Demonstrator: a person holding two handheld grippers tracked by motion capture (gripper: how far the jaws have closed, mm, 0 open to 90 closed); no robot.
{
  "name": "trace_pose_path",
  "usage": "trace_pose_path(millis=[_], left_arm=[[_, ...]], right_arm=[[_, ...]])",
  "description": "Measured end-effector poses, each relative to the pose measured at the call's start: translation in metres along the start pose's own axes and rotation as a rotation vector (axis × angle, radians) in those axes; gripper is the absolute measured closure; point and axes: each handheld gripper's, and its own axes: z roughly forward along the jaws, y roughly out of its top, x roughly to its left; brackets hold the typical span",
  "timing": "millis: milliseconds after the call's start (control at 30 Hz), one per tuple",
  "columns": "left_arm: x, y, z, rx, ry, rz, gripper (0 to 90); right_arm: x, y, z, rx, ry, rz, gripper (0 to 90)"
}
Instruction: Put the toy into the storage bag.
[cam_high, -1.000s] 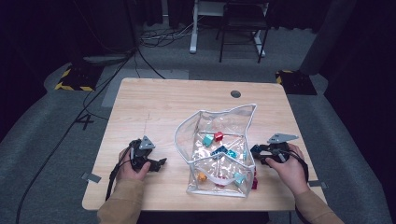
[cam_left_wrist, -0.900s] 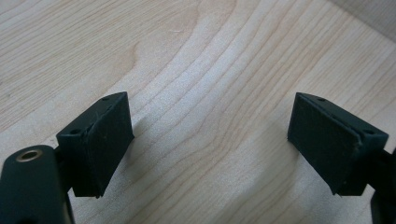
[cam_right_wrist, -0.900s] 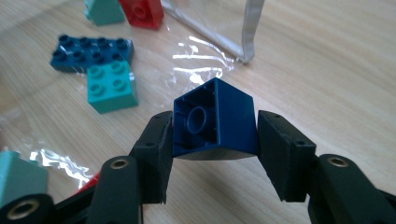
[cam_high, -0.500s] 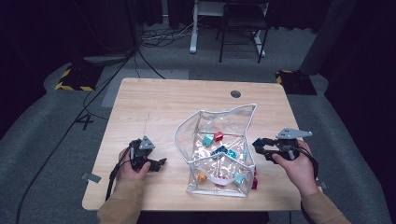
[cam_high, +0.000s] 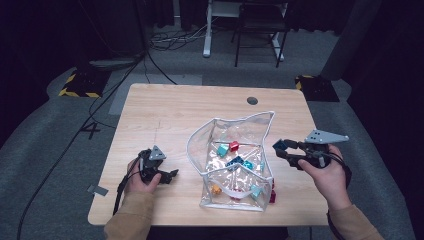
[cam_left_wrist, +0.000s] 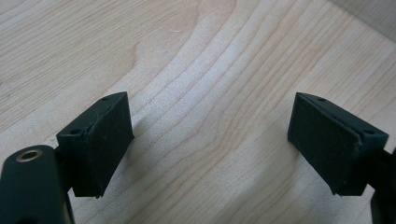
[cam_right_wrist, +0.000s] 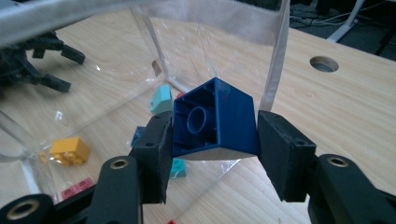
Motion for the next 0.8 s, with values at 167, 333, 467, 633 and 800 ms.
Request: trace_pose_path(millis=[167,333,467,633,800], left_arm=[[0.000,0.000,0.000,0.000,0.000,0.000,14.3],[0.000,0.000,0.000,0.000,-0.001,-0.001,14.2],[0.000,0.000,0.000,0.000,0.000,0.000,14.2],[0.000,0.000,0.000,0.000,-0.001,0.000,14.2],[0.000,0.000,0.000,0.000,-0.002,-0.001,14.2]], right_arm=[[0.003,0.007,-0.007,-0.025,0.010,-0.003,48.1],[0.007,0.014,-0.014,-0.049,0.015,-0.011,48.1],[0.012,0.022,-0.019,-0.067,0.024,-0.019,48.1],[0.018,0.030,-0.022,-0.081,0.042,-0.026,48.1],[0.026,0.040,-0.022,-0.093,0.066,-0.035,48.1]])
